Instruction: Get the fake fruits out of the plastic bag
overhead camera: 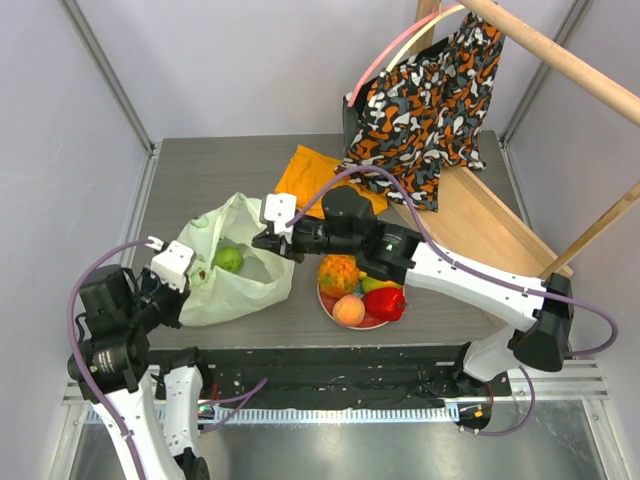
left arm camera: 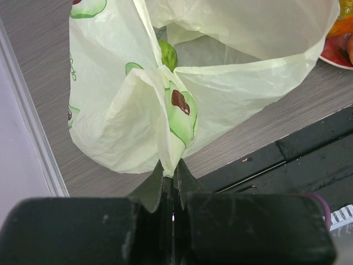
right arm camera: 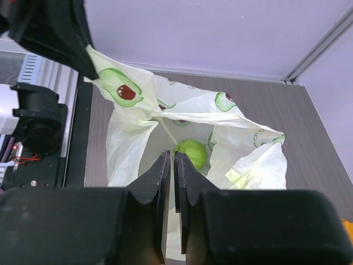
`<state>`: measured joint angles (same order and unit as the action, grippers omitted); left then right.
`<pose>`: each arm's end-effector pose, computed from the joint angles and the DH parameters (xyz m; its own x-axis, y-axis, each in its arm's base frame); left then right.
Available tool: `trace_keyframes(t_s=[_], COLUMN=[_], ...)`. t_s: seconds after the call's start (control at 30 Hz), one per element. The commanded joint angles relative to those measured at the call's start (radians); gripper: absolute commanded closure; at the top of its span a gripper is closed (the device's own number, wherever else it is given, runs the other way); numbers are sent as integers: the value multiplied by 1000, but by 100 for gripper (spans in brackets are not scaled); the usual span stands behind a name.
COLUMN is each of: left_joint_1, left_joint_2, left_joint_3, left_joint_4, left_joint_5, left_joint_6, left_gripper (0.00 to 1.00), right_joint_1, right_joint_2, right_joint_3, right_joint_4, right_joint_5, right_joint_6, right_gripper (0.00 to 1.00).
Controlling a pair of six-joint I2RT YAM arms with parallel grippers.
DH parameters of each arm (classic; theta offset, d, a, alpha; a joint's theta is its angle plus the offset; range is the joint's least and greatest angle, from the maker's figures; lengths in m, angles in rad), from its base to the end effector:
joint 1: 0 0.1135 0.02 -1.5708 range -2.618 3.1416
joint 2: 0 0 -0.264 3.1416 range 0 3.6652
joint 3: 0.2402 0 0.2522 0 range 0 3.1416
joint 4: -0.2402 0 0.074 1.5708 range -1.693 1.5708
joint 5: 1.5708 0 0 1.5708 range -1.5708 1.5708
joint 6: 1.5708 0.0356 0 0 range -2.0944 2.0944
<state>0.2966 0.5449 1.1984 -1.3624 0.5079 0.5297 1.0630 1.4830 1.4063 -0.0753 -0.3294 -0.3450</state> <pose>0.0357 -0.0072 0.3785 -0.4879 0.3125 -0.8150 0.3989 0.9103 0.1103 0.1612 0.3133 0.4012 0.2629 -0.1856 -0.9468 -0.9493 0.1253 -0.2882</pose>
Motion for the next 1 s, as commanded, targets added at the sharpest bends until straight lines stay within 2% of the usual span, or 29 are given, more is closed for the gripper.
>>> trace_keyframes(t_s=[0.0,0.1,0.13,0.17,0.27,0.33,0.47,0.6,0.67,0.8,0.83,0.97], left_joint_1=[-2,-2,-1,-1,-2,-1,-2,-2,-2,-2,-2,-2], left_joint_2=[26,39,40,36,17,9,-13,-34,-37,-22,-17,-7], left_joint_3=[20,44,41,33,-22,-66,-140,-189,-188,-192,-192,-184], left_joint_4=[-133,-245,-271,-297,-297,-277,-280,-299,-297,-299,-297,-297], left_joint_5=[30,23,20,18,20,6,-72,-146,-176,-210,-215,-216], left_joint_6=[28,130,157,179,207,213,249,300,329,372,375,368], left_gripper=[100,100,100,100,100,100,100,100,100,100,100,100], right_joint_1=[8,8,9,9,9,21,107,144,146,132,127,109], right_joint_2=[5,84,112,143,299,374,390,350,330,333,341,404], right_joint_3=[-66,-53,-46,-34,23,36,-33,-174,-188,-150,-136,-58], right_joint_4=[-8,71,110,159,195,186,120,189,218,253,261,281], right_joint_5=[-19,50,70,96,176,149,58,101,167,276,280,279], right_joint_6=[-8,43,84,107,221,250,99,121,123,109,110,126], right_gripper=[84,81,77,69,58,58,58,56,55,43,38,31])
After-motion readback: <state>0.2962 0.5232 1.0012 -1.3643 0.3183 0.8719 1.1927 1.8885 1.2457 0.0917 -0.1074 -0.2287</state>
